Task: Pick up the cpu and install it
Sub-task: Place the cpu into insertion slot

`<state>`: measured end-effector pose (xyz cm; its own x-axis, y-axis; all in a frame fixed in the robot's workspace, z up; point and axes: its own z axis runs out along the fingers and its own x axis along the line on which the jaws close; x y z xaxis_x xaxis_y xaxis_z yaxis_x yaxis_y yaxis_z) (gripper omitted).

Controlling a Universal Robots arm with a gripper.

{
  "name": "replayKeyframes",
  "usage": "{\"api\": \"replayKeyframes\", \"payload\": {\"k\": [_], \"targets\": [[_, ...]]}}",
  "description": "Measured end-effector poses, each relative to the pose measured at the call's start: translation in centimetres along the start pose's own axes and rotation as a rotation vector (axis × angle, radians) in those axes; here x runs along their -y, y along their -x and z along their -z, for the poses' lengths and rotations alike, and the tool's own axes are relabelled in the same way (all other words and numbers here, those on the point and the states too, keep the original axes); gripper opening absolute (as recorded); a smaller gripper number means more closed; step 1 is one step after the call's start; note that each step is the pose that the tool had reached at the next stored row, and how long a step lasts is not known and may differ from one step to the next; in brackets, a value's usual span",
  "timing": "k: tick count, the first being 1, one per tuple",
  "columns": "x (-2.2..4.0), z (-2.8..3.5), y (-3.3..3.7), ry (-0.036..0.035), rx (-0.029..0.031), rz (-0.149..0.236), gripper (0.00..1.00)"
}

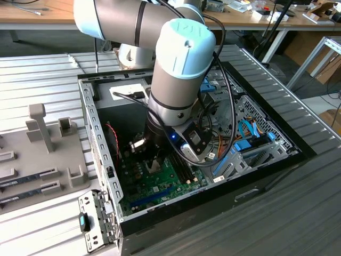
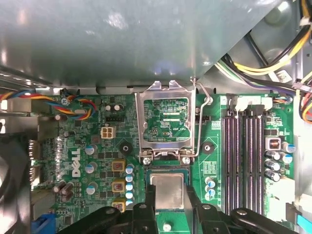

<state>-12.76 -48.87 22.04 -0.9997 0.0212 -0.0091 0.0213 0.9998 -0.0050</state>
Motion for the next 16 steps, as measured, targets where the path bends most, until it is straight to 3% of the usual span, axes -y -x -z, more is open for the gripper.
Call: {"api": "replayKeyframes", "payload": {"k": [6,8,10,11,12,13,15,16], "targets": [[-0.02,0.06,0.10,0.0081,-0.0004,0.000,0.37],[-0.03,0.07,0.28,0.0103,-0.0025,0.000,0.29],[-0.05,0.06,0.97,0.0126,-0.0109,0.000,0.16],[-0.06,0.05,1.51,0.0157,-0.0183,0.000,0.11],[-0.07,0.04,2.20,0.0197,-0.0275,0.000,0.11],[-0.08,0.04,2.56,0.0234,-0.0320,0.000,0.11],[-0.10,0.03,2.96,0.0409,-0.0363,0.000,0.11],[-0.11,0.03,2.97,0.0422,-0.0362,0.000,0.11]]}}
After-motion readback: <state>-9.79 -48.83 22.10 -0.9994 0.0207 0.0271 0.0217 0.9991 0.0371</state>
